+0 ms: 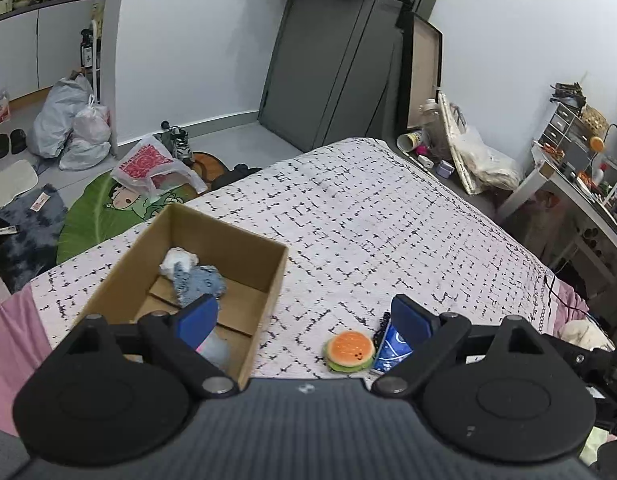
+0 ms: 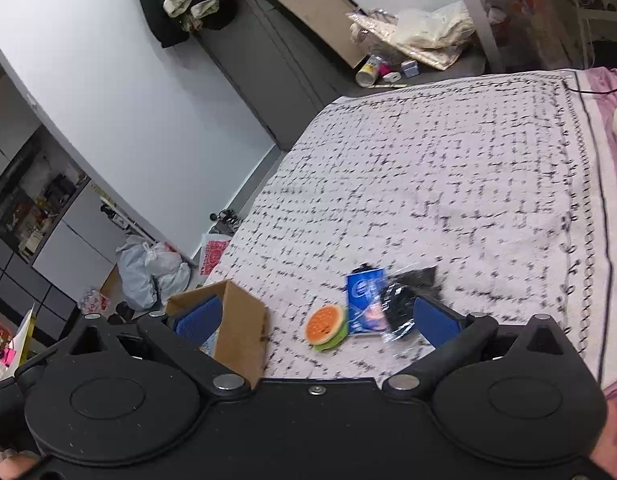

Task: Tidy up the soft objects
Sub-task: 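Move the left tool toward the orange burger plush while the right tool approaches the black bag, then close the left gripper on the burger plush while the right gripper grasps the black bag, then carry the burger plush in the left tool over the box while the right tool carries the bag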

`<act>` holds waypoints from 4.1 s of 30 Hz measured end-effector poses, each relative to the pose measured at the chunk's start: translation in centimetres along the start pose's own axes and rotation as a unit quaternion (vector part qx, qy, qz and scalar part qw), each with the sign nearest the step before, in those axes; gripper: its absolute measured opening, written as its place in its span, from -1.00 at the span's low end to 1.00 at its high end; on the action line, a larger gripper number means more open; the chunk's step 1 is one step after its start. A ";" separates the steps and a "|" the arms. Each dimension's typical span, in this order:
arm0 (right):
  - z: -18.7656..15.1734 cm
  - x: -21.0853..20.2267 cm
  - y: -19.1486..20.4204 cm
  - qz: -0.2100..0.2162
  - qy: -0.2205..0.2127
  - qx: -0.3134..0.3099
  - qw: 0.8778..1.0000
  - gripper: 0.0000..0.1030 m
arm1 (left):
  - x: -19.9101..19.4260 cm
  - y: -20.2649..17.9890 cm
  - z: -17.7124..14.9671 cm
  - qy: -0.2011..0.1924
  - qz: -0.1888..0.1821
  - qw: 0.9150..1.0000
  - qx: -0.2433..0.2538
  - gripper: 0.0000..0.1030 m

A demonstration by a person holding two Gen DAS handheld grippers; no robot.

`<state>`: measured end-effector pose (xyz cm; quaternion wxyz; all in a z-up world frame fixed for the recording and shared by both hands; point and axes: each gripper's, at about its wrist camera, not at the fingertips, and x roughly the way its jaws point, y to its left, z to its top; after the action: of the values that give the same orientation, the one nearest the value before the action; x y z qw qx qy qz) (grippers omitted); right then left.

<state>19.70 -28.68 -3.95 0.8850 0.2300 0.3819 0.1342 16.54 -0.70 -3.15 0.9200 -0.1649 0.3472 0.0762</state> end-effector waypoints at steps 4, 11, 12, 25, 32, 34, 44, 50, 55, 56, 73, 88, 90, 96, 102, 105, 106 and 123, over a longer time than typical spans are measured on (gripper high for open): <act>0.4 -0.4 -2.4 -0.005 -0.005 0.039 0.999 1.00 | 0.7 -1.4 -0.3 0.005 -0.004 1.000 0.003 0.80; 0.8 -0.3 -5.5 -0.007 -0.013 0.102 0.995 1.00 | 1.6 -3.5 -0.5 0.002 -0.018 1.000 0.014 0.80; 0.8 -0.1 -5.8 -0.010 -0.011 0.107 0.994 1.00 | 1.9 -3.9 -0.6 0.002 -0.020 1.000 0.020 0.80; 0.1 2.8 -7.9 -0.018 0.015 0.150 0.988 0.99 | 7.3 -5.9 -1.4 0.058 -0.028 0.998 0.026 0.81; -0.3 5.4 -7.7 -0.022 0.039 0.149 0.988 0.96 | 10.2 -5.6 -1.7 0.075 -0.027 0.996 0.034 0.80; -0.5 6.3 -7.9 -0.029 0.045 0.154 0.987 0.96 | 11.2 -5.4 -1.9 0.082 -0.029 0.996 0.033 0.80; -0.8 9.1 -8.1 -0.054 0.057 0.178 0.981 0.95 | 15.0 -4.8 -3.3 0.102 -0.039 0.994 0.029 0.77; -1.0 10.6 -8.1 -0.072 0.071 0.174 0.980 0.95 | 16.9 -4.1 -4.7 0.126 -0.037 0.991 0.027 0.76; -1.3 11.7 -8.1 -0.080 0.082 0.168 0.979 0.95 | 18.3 -3.8 -5.5 0.136 -0.018 0.990 0.018 0.75; -1.4 11.9 -8.0 -0.082 0.083 0.166 0.979 0.95 | 18.6 -3.7 -5.6 0.135 -0.018 0.991 0.019 0.75; -2.3 14.3 -7.7 -0.093 0.089 0.129 0.983 -0.11 | 19.6 -2.3 -5.9 0.144 -0.030 0.989 -0.009 -0.24; -1.7 10.8 -8.0 -0.050 0.042 0.151 0.986 -1.00 | 15.2 -2.4 -4.2 0.120 -0.040 0.992 -0.007 -0.37; -1.8 10.4 -8.1 -0.045 0.039 0.157 0.986 -1.00 | 14.5 -2.6 -3.9 0.115 -0.039 0.993 -0.006 -0.37; -2.1 10.9 -9.2 -0.045 0.058 0.198 0.977 -0.76 | 13.4 -3.0 -3.5 0.104 -0.044 0.994 0.002 -0.37; -2.7 11.7 -8.9 -0.033 0.070 0.196 0.978 0.19 | 13.9 -2.8 -3.8 0.108 -0.043 0.993 -0.002 -0.37; -3.0 12.5 -8.5 -0.033 0.079 0.185 0.979 0.19 | 14.3 -2.8 -3.9 0.111 -0.045 0.993 0.001 -0.37; -3.1 12.9 -8.3 -0.033 0.082 0.176 0.980 0.19 | 14.4 -2.7 -4.0 0.111 -0.046 0.993 0.001 -0.37; -4.3 15.6 -5.3 -0.062 0.081 0.042 0.994 -0.35 | 15.7 -1.6 -4.7 0.130 -0.046 0.990 -0.003 -0.36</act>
<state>27.30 -25.52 -18.85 0.8474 0.2310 0.4710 0.0817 25.83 -3.43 -16.50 0.8690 -0.1917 0.4560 0.0125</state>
